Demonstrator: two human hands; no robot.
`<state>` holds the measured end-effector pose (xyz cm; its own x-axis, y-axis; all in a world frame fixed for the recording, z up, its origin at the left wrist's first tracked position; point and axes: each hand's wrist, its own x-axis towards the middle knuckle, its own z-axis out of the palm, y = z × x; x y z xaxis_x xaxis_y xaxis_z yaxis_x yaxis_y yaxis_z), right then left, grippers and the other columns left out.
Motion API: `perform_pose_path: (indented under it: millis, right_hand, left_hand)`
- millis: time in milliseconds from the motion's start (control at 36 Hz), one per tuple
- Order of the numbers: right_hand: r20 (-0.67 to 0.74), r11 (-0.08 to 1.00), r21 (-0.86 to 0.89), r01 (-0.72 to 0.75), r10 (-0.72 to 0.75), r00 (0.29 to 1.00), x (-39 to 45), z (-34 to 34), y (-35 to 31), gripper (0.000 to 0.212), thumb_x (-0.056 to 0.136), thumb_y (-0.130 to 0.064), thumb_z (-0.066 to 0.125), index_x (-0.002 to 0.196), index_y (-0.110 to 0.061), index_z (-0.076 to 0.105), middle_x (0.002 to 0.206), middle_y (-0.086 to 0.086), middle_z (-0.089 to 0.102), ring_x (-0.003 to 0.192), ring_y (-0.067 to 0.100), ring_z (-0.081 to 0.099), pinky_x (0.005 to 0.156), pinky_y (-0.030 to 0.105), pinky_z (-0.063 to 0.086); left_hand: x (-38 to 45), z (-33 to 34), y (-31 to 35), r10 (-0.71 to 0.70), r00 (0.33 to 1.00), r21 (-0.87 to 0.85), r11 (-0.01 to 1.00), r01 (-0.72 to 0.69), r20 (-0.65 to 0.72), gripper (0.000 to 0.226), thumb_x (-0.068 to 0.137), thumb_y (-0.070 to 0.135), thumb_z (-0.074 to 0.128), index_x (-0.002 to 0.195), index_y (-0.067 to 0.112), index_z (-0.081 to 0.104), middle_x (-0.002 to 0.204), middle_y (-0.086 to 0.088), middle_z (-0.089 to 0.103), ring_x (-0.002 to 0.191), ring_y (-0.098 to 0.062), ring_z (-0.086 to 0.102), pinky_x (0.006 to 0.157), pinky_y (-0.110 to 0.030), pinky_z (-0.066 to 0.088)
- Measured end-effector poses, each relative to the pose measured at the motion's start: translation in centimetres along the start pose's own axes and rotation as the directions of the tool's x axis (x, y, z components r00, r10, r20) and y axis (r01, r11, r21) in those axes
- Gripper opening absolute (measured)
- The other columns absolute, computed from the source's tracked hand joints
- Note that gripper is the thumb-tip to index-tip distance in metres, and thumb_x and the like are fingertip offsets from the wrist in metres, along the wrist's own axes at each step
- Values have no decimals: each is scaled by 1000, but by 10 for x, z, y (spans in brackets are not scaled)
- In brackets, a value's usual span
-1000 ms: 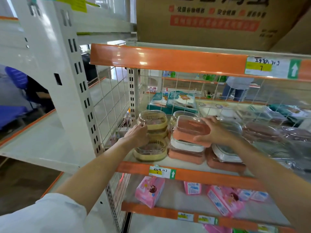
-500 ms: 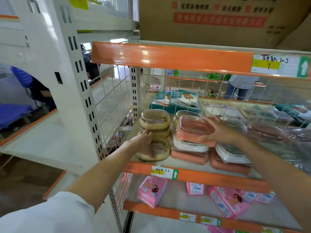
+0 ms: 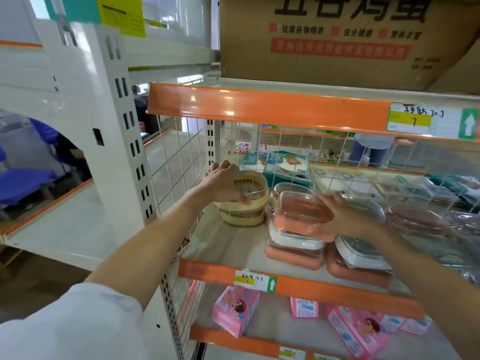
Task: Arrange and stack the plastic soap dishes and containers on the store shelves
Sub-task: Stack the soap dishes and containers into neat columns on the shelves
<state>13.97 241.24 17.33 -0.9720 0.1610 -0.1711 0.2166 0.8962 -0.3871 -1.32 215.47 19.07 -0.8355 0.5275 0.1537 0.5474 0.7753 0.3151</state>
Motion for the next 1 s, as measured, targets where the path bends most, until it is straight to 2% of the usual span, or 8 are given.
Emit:
perform_pose_path:
  millis: [111, 250, 389, 556, 667, 750, 833, 1000]
  right_hand:
    - [1, 1000, -2, 7, -7, 1000, -1, 1, 1, 103, 76, -57, 68, 153, -29, 6, 155, -7, -2, 144, 22, 10, 113, 43, 23]
    - [18, 1000, 2, -9, 9, 1000, 0, 2, 2, 105, 75, -59, 67, 153, -32, 1, 157, -5, -12, 146, 25, 1, 116, 47, 18]
    - [0, 1000, -7, -7, 7, 1000, 0, 4, 3, 106, 75, -60, 67, 152, -32, 2, 157, -4, -8, 145, 25, 5, 113, 46, 24]
    - [-40, 1000, 25, 12, -10, 999, 1, 2, -4, 108, 70, -60, 73, 152, -28, 10, 154, -5, 4, 142, 22, 16, 112, 43, 29]
    - [-89, 994, -33, 106, -109, 990, 4, 4, -32, 104, 72, -54, 74, 151, -24, 14, 149, -6, 13, 138, 18, 21, 109, 38, 31]
    - [-77, 976, -86, 201, -207, 975, 8, 12, -61, 103, 71, -55, 74, 150, -27, 14, 151, -8, 11, 140, 18, 18, 113, 42, 29]
    - [-53, 945, -168, 281, -294, 954, 14, 23, -86, 103, 69, -58, 74, 149, -23, 20, 149, -5, 19, 136, 18, 25, 110, 37, 31]
    - [-23, 877, -346, 334, -363, 931, 26, 55, -119, 103, 70, -63, 71, 147, -12, 25, 152, 3, 22, 136, 24, 29, 112, 39, 29]
  left_hand:
    - [20, 1, 3, -29, 999, -25, 999, 28, -15, 94, 65, 46, 81, 141, 17, 35, 135, -3, 37, 126, -24, 27, 104, -44, 35]
    - [42, 5, 8, -56, 998, -90, 995, 52, -37, 97, 67, 32, 83, 144, 12, 27, 139, -8, 36, 129, -26, 26, 106, -42, 33]
    - [52, 23, 2, -68, 994, -18, 997, 69, 82, 79, 70, 41, 79, 133, 12, 40, 127, -9, 46, 119, -26, 40, 101, -40, 40]
    - [55, 20, -3, -7, 992, 60, 998, -1, 124, 60, 75, 47, 73, 120, 13, 51, 116, -7, 51, 107, -23, 47, 97, -36, 41]
    - [59, 17, -1, 20, 990, 156, 987, -42, 138, 62, 78, 44, 72, 125, 10, 50, 119, -8, 52, 109, -23, 50, 97, -33, 42]
    - [59, 14, 1, 28, 986, 188, 980, -59, 164, 57, 82, 47, 68, 122, 10, 53, 118, -7, 57, 106, -22, 55, 94, -31, 46]
    - [57, 12, 1, 49, 982, 206, 975, -87, 185, 50, 88, 48, 59, 119, 8, 54, 116, -7, 60, 104, -22, 59, 91, -31, 48]
    - [53, 14, -4, 114, 984, 198, 970, -139, 134, 42, 93, 41, 55, 119, 9, 51, 114, -4, 58, 106, -21, 56, 89, -26, 44]
